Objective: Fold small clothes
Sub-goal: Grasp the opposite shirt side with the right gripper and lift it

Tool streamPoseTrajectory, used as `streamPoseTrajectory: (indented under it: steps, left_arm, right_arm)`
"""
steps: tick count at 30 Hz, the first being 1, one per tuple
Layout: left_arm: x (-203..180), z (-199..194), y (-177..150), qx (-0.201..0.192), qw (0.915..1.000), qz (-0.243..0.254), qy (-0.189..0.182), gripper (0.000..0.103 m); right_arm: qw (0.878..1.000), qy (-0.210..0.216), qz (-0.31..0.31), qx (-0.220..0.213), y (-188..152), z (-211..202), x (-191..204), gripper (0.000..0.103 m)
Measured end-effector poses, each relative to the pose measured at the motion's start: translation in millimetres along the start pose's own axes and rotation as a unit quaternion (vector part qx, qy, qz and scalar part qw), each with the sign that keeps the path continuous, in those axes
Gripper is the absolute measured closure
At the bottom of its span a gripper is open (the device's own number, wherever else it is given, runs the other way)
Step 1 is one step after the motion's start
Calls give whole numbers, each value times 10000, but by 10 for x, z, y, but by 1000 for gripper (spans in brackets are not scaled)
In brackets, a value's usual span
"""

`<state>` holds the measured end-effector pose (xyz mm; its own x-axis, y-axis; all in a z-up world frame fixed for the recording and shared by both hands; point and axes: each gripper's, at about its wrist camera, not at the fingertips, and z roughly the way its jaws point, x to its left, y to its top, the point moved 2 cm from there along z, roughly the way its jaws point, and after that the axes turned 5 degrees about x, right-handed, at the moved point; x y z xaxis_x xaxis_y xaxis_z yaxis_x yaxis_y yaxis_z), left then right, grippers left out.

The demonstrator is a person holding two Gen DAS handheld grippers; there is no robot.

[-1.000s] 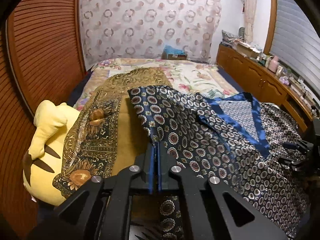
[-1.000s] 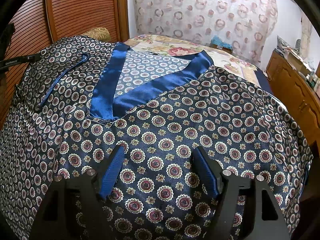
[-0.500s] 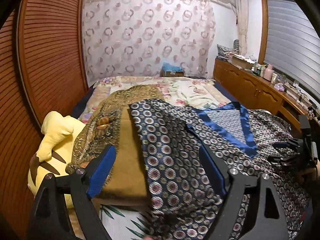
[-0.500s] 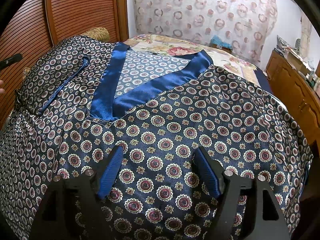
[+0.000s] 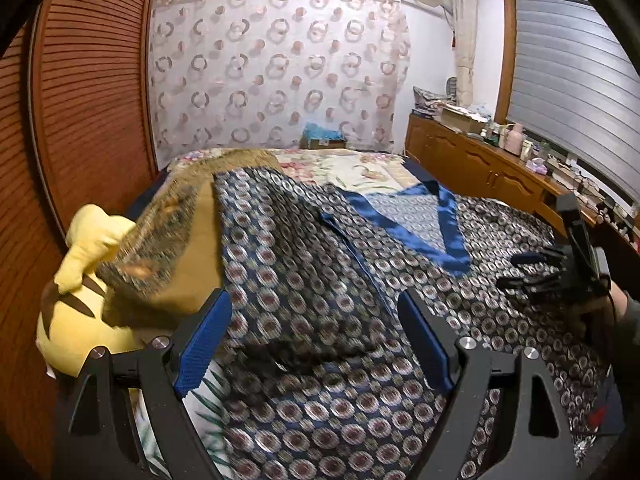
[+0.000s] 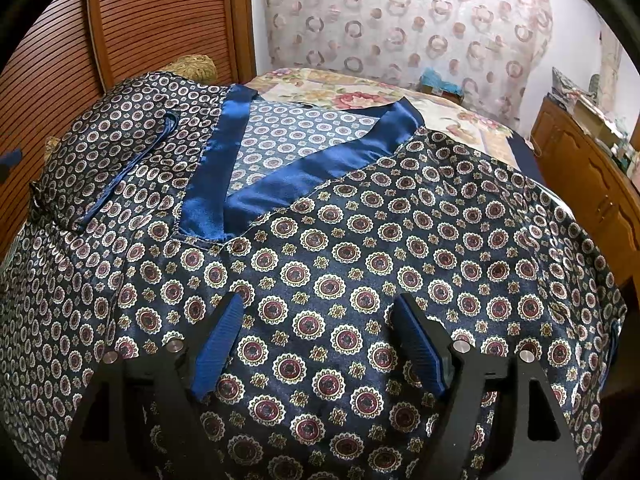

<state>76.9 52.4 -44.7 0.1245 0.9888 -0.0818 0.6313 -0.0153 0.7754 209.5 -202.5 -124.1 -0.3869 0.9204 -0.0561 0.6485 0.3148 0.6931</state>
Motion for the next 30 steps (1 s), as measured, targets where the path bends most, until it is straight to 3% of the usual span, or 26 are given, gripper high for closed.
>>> streamPoseTrajectory:
  steps: [4,9,17,23,30]
  left_arm:
    - [-87,24,-123,93,9999,34,-56,18]
    - [-206,61,-208,180,9997,121,-69,18]
    - [-397,108,-288,302,9991,154,-238,18]
    - [-508,89,-287,307,9989,213,-292,18]
    - [-739,105,-317,342,9971,404,-542,18]
  right_arm:
    - [10000,19,35,42,-41,-63,-9,24]
    - [9989,79,224,-400,-151,-454,-140,24]
    - [9936,-419,533,-905,-534,-1231,-640,24]
    - [9887,-886,906,-804,-946,-1491,-1142,24]
    - [9854,-1003,1325,-371,-1409,-1353,-1551,25]
